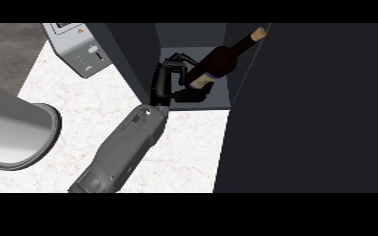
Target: Pick up the wine, place it into the cabinet and close the cabinet
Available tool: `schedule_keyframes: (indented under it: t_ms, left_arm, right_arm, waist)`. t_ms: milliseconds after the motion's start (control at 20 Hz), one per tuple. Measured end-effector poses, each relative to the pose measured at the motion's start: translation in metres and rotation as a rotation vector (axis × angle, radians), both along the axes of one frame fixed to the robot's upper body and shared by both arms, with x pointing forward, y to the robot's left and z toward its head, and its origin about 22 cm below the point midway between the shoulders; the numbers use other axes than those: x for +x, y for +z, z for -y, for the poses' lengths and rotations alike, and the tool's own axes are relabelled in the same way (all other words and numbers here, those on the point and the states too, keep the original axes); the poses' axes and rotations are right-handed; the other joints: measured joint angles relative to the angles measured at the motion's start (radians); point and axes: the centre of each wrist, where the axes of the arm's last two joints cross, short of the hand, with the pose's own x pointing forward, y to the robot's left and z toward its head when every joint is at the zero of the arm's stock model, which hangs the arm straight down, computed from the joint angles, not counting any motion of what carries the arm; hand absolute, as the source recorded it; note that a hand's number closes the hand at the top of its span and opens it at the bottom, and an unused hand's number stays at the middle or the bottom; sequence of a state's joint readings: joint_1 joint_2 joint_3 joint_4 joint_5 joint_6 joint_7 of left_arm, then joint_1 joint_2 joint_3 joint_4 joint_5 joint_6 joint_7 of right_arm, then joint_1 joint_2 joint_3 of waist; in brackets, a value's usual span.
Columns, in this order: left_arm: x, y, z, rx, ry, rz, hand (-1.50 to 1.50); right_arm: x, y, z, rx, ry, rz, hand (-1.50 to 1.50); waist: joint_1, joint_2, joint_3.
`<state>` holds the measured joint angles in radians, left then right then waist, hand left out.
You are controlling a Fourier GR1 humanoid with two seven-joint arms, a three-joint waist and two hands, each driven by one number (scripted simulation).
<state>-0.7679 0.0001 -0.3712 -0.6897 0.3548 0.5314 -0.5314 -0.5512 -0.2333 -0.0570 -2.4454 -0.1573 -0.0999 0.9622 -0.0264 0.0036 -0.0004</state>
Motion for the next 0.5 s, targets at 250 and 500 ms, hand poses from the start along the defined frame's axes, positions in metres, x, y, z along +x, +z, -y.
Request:
schedule_keyframes:
  t_ms: [250, 500]
  left_arm:
    - [0.005, -0.007, -0.002, 0.029, 0.031, 0.006, 1.5]
    - [0.015, -0.008, -0.01, 0.003, 0.055, 0.022, 1.5]
  right_arm:
    - [0.0, 0.007, -0.002, -0.009, 0.007, 0.021, -1.5]
    - [0.005, 0.006, -0.001, -0.008, 0.011, 0.012, -1.5]
  waist:
    - [-0.007, 0.001, 0.0]
    - [-0.006, 0.003, 0.0]
